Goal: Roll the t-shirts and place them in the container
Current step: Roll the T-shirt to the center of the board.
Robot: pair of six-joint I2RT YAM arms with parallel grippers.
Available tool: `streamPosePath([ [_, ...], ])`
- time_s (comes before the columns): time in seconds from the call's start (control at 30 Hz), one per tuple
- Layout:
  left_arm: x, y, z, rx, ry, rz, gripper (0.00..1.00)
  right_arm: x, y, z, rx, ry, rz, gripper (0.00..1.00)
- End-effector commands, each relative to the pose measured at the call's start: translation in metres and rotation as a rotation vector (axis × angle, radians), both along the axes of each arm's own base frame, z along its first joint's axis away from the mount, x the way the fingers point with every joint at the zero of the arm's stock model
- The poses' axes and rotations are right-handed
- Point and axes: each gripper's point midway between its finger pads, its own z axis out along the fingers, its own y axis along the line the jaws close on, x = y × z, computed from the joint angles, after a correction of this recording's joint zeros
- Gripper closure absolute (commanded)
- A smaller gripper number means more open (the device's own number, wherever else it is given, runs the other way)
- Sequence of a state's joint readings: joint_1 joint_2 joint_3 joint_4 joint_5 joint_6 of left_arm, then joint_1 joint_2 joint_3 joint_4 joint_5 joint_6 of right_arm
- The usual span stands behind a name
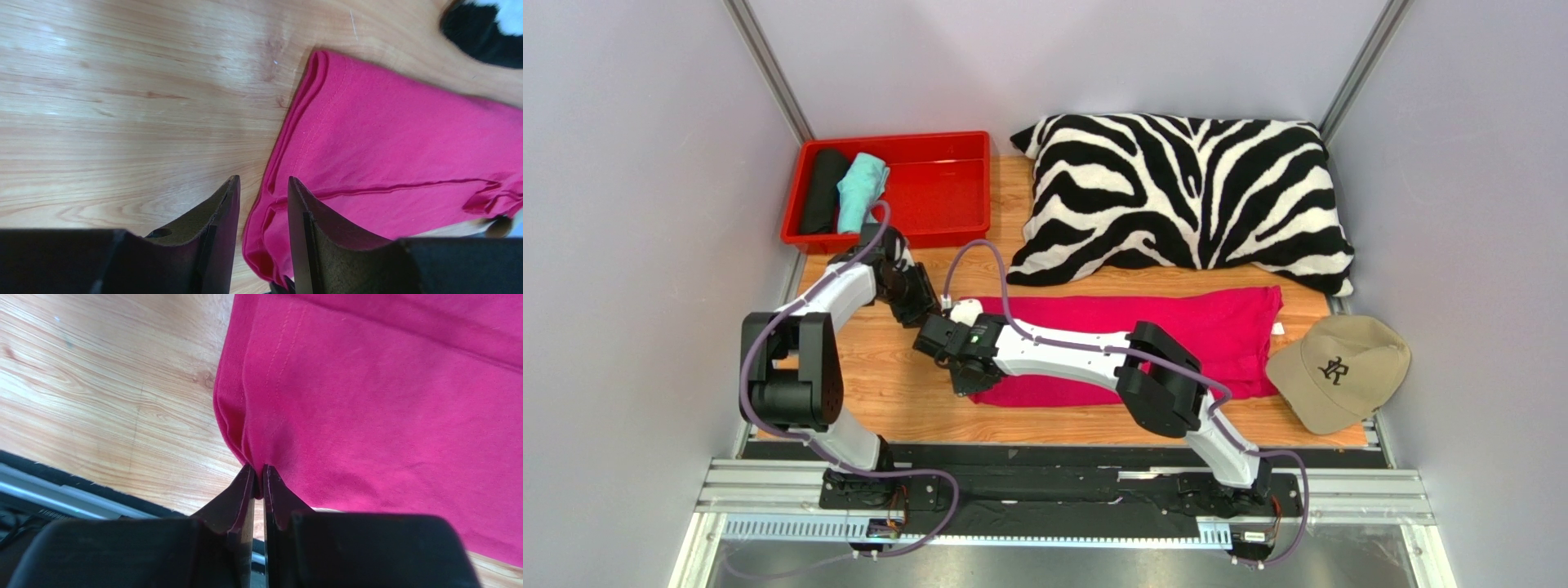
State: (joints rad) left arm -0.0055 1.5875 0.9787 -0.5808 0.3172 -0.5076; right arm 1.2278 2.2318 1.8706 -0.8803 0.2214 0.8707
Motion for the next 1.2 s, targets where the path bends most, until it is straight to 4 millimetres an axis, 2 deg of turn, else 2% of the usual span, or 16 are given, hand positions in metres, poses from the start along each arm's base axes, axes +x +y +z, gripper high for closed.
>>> streamPosePath([
  [0.0, 0.006, -0.011, -0.006, 0.038, -0.003, -0.047, 0.57, 0.002, 0.007, 0.032, 0.101, -0.018, 0.012, 0.9],
  [0.27, 0.018, -0.018, -0.016, 0.051, 0.009, -0.07, 0.57, 0.0, 0.006, 0.034, 0.112, -0.005, 0.011, 0.91],
  [0.5, 0.018, -0.02, -0.024, 0.095, 0.03, -0.08, 0.59, -0.001, 0.005, 0.039, 0.125, -0.004, 0.009, 0.92],
  [0.87, 0.018, -0.033, -0.024, 0.116, 0.025, -0.114, 0.64, 0.002, -0.002, 0.052, 0.148, -0.036, -0.014, 0.93],
  [0.93, 0.017, -0.034, -0.024, 0.124, 0.028, -0.12, 0.69, 0.001, -0.002, 0.052, 0.149, -0.037, -0.011, 0.93],
  [1.03, 0.017, -0.035, -0.023, 0.124, 0.027, -0.128, 0.8, 0.001, -0.004, 0.051, 0.151, -0.035, -0.015, 0.93],
  [1.07, 0.017, -0.035, -0.021, 0.125, 0.025, -0.129, 0.88, 0.002, -0.004, 0.051, 0.154, -0.036, -0.018, 0.93],
  [1.17, 0.017, -0.037, -0.014, 0.124, 0.009, -0.134, 0.97, 0.002, -0.007, 0.051, 0.154, -0.039, -0.027, 0.93],
])
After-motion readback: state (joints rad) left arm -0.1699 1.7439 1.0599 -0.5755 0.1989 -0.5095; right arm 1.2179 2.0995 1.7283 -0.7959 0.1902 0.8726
